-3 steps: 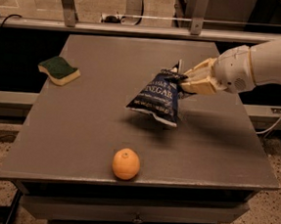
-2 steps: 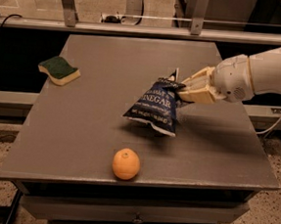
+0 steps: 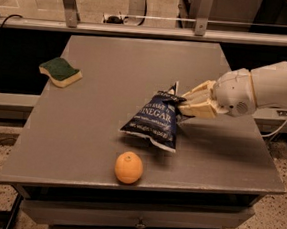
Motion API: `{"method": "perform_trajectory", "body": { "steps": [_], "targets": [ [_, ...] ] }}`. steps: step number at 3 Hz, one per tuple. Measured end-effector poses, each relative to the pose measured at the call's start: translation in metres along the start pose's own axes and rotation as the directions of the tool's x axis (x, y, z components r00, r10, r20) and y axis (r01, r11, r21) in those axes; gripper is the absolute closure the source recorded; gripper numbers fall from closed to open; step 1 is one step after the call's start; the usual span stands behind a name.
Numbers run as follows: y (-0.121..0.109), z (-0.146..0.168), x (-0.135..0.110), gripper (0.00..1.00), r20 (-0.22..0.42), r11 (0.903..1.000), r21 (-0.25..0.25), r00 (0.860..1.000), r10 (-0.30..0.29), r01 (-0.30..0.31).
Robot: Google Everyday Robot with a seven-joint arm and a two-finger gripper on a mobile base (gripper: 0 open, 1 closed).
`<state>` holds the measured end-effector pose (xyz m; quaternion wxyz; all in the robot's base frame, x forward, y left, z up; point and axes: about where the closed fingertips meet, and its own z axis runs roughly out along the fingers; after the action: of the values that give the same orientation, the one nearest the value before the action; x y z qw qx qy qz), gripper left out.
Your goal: Move blue chip bag near orange
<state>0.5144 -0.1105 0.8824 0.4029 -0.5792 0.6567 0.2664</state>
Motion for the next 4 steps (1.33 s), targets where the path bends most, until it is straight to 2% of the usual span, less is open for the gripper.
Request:
{"method": "perform_trajectory", "body": {
  "steps": [3, 4],
  "targets": [
    [0.0163, 0.0080, 0.0054, 0.12, 0.006, 0.9980, -0.052, 0.999, 0.036, -0.036],
    [0.0166, 0.0061, 0.0054, 0.00, 0.000, 0.9982, -0.050, 0.999, 0.033, -0.033]
  ]
}}
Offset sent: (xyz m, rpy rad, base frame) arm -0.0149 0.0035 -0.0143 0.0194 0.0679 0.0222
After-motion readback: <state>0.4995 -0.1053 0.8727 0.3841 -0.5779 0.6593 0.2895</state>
